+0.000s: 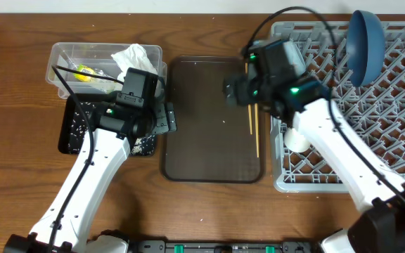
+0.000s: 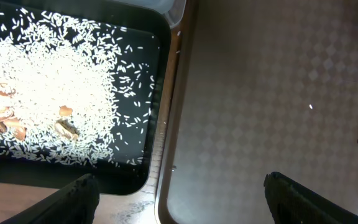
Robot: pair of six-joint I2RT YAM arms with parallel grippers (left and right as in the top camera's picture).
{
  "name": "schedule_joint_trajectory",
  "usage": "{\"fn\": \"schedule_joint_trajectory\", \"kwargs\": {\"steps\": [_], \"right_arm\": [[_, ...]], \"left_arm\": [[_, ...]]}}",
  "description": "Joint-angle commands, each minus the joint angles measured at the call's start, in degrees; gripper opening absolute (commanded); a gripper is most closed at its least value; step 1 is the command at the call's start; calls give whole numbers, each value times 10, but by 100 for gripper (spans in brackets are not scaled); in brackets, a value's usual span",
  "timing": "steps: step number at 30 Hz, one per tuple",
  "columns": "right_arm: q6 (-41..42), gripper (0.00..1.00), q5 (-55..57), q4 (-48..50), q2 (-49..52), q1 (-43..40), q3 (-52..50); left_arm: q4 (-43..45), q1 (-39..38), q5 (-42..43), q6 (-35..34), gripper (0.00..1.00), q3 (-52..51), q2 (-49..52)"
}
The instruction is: Sort waste into correct bins and load items into the dishwasher rack
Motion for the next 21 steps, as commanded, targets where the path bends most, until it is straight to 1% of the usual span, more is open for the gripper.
{"fn": "schedule_joint_trajectory", "kwargs": {"steps": [1, 4, 5, 8, 11, 14, 21], "right_arm": [[37, 95, 11, -14, 32, 7, 28], [40, 84, 12, -22, 68, 9, 28], [42, 77, 15, -22, 81, 9, 28], [55, 70, 39, -21, 116, 12, 28], [64, 67, 71, -20, 146, 14, 28], [73, 59, 92, -17, 174, 14, 28], [84, 50, 111, -10, 217, 14, 28]], "left_arm": [[-1, 2, -5, 3, 88, 2, 0], [-1, 2, -5, 3, 88, 2, 0], [-1, 2, -5, 3, 88, 2, 0], [-1, 2, -5, 3, 87, 2, 0], [-1, 2, -5, 3, 88, 2, 0], [-1, 2, -5, 3, 88, 2, 0], [-1, 2, -5, 3, 88, 2, 0]]}}
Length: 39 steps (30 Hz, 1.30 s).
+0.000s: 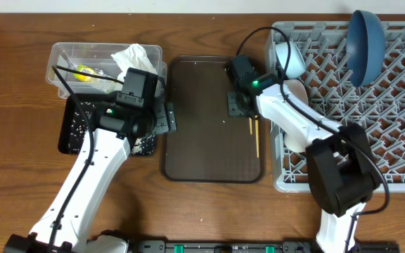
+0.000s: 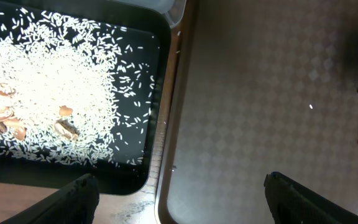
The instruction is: Sort waste into correct bins and load items into the dishwasher rack
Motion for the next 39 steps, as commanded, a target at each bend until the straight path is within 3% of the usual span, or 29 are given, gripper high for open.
{"fn": "schedule_joint_trajectory", "kwargs": {"steps": [1, 8, 18, 24, 28, 39], "right_arm": [[15, 50, 22, 3, 19, 4, 9], [31, 49, 22, 3, 49, 3, 9], [45, 37, 3, -37, 50, -5, 9], [45, 20, -13, -68, 50, -5, 9], [45, 1, -13, -68, 50, -4, 9], [23, 1, -15, -99, 11, -4, 33]], "left_arm": [[-1, 2, -5, 3, 88, 2, 0], [-1, 2, -5, 3, 87, 2, 0], [-1, 2, -5, 3, 87, 2, 0], [-1, 2, -5, 3, 88, 2, 0], [-1, 2, -5, 3, 88, 2, 0], [-1, 2, -5, 3, 88, 2, 0]]}}
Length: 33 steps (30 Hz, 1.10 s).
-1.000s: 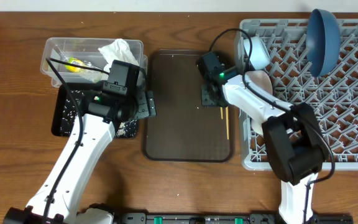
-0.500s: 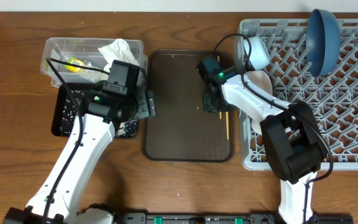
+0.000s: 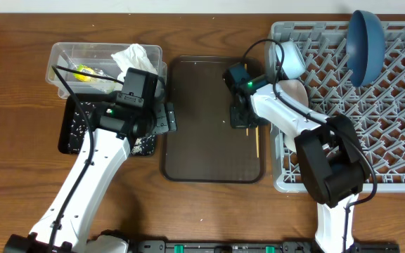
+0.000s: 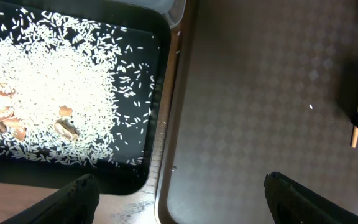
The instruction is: Sort waste into correct bins and load items into the dishwasher rack
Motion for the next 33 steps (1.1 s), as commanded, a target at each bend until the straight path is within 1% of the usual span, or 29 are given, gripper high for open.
{"fn": "schedule_joint_trajectory", "kwargs": {"steps": [1, 8, 13, 19, 25, 29, 33], "right_arm": [[-22, 1, -3, -16, -41, -4, 30], [-69, 1, -2, -55, -144, -5, 59], [-92, 1, 6, -76, -228, -25, 60], [-118, 1, 80, -130, -306, -79, 59], [-195, 1, 91, -174, -318, -157, 53], [-208, 1, 91, -167, -317, -206, 28], [-223, 1, 91, -136, -317, -248, -5]], "left_arm": [[-1, 2, -5, 3, 88, 2, 0], [-1, 2, -5, 3, 88, 2, 0], [-1, 2, -5, 3, 88, 2, 0], [-1, 2, -5, 3, 88, 2, 0], [-1, 2, -5, 3, 88, 2, 0], [-1, 2, -5, 3, 88, 2, 0], [-1, 2, -5, 3, 87, 2, 0]]}}
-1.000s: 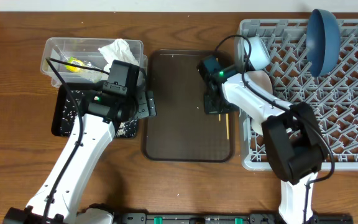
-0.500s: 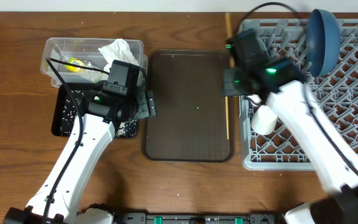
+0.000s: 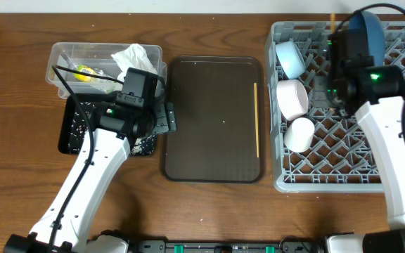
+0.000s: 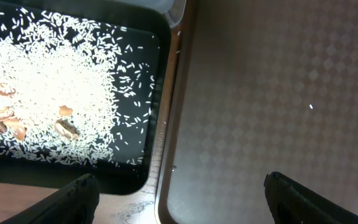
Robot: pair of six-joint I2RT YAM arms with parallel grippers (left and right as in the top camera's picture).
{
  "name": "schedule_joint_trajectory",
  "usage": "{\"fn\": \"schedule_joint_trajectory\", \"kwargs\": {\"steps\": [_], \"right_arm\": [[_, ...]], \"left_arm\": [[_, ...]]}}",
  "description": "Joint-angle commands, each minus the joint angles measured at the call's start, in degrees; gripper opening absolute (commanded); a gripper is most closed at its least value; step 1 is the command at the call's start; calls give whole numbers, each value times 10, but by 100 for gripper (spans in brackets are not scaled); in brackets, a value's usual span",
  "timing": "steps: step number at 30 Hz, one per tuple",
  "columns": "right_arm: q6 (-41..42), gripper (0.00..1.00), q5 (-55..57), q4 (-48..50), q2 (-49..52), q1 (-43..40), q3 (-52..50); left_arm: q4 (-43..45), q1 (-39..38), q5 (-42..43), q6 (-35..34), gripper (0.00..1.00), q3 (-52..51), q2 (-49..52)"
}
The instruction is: Sort waste into correct bins and load items into the dishwasher rack
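Observation:
One wooden chopstick (image 3: 256, 119) lies along the right side of the brown tray (image 3: 202, 140); its edge also shows in the left wrist view. My right gripper (image 3: 333, 34) is over the back of the grey dishwasher rack (image 3: 315, 172), next to the blue bowl (image 3: 371, 35), shut on a second chopstick whose tan tip (image 3: 331, 17) sticks out beyond it. My left gripper (image 4: 179, 205) hangs open over the tray's left edge, holding nothing, beside the black bin of rice and scraps (image 4: 55, 99).
A clear bin (image 3: 69, 53) with a tissue and a yellow item stands at the back left. In the rack's left column sit a pale blue cup (image 3: 288, 57) and two white cups (image 3: 292, 98), (image 3: 299, 133).
My right gripper was down on the two chopsticks on the tray; it is now over the rack by the blue bowl. Only one chopstick is left on the tray. The left arm has not moved.
Two chopsticks lay at the tray's right side with my right gripper above them. It then stood at their far end, then lower along them. Now one chopstick is off the tray, held over the rack. The left gripper stayed open and still throughout.

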Motion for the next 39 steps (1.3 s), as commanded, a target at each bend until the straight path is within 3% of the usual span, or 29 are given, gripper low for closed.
{"fn": "schedule_joint_trajectory", "kwargs": {"steps": [1, 12, 20, 25, 31, 33, 35, 39], "right_arm": [[-25, 1, 10, 18, -2, -28, -28], [-111, 2, 0, 76, -2, -39, -76], [-117, 10, 10, 76, -2, -39, -82], [-117, 34, 10, 78, -2, -39, -82], [-112, 45, -65, 96, -3, -31, -75], [-112, 45, -148, 98, -3, -19, -63], [-112, 38, -205, 109, -3, -2, -54], [-40, 38, -232, 157, -2, 62, -53]], "left_arm": [[-1, 2, -5, 3, 88, 2, 0], [-1, 2, -5, 3, 88, 2, 0], [-1, 2, -5, 3, 88, 2, 0], [-1, 2, -5, 3, 87, 2, 0], [-1, 2, -5, 3, 87, 2, 0], [-1, 2, -5, 3, 88, 2, 0], [-1, 2, -5, 3, 88, 2, 0], [-1, 2, -5, 3, 88, 2, 0]]}}
